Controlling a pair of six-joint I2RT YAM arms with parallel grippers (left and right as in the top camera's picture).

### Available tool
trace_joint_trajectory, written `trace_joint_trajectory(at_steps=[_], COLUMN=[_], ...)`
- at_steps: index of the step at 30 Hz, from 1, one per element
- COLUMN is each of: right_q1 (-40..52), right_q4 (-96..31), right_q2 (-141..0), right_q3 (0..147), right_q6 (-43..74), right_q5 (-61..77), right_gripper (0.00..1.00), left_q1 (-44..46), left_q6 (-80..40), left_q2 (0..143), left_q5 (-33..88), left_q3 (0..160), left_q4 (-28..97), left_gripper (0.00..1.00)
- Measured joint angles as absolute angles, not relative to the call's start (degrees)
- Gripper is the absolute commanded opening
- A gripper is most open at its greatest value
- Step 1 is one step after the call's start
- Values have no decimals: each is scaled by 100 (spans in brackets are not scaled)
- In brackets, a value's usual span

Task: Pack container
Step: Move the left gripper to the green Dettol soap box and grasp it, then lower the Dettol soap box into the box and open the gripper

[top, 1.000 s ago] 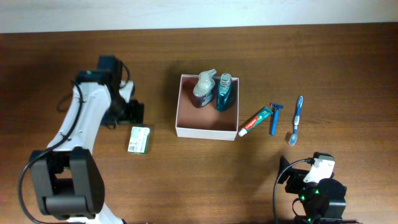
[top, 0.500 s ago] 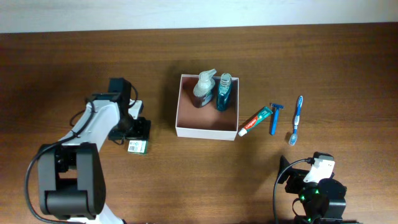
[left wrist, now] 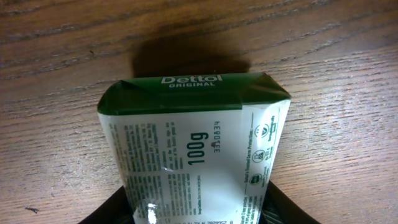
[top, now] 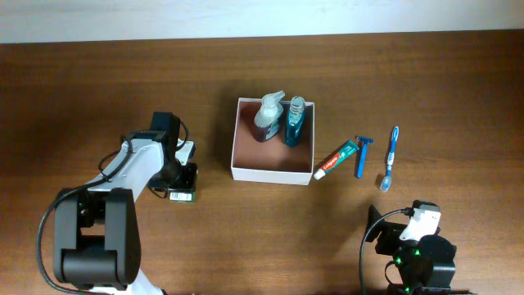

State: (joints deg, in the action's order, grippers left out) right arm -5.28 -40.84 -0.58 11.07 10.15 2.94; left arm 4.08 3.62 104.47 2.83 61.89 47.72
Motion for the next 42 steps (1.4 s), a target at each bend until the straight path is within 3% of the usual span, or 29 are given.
trace_joint_trajectory(at_steps=[6,14,18,22,29,37,42], right_q1=[-528,-528,-528,-528,-528,-528,-528], right_q4=[-4084,-4082,-4086,-4084,-4084,-4084,-4084], right_q2=[-58,-58,-58,-58,-58,-58,-58], right_q3=[1107,1107,1107,1107,1107,1107,1107], right_q6=[1017,1015,1013,1011,1013,1013,1011], right_q5=[294,296,296,294,294,294,294], right_gripper=[98,98,99,98,99,99,99], left_q1=[408,591,1120,1946,2967,3170,3170], left_q6=[366,445,851,1494,3118,4327,4571], left_q2=[10455,10455,10442,10427,10449,10575,11133], left_q5=[279,329,427,454,416,309,276], left_q3=[6560,9247,10313,10702,10696,10569,10551], left_q4=[5537,7185,7647,7590,7258,6543,6534], left_gripper=[43,42,35,27,27,27,21])
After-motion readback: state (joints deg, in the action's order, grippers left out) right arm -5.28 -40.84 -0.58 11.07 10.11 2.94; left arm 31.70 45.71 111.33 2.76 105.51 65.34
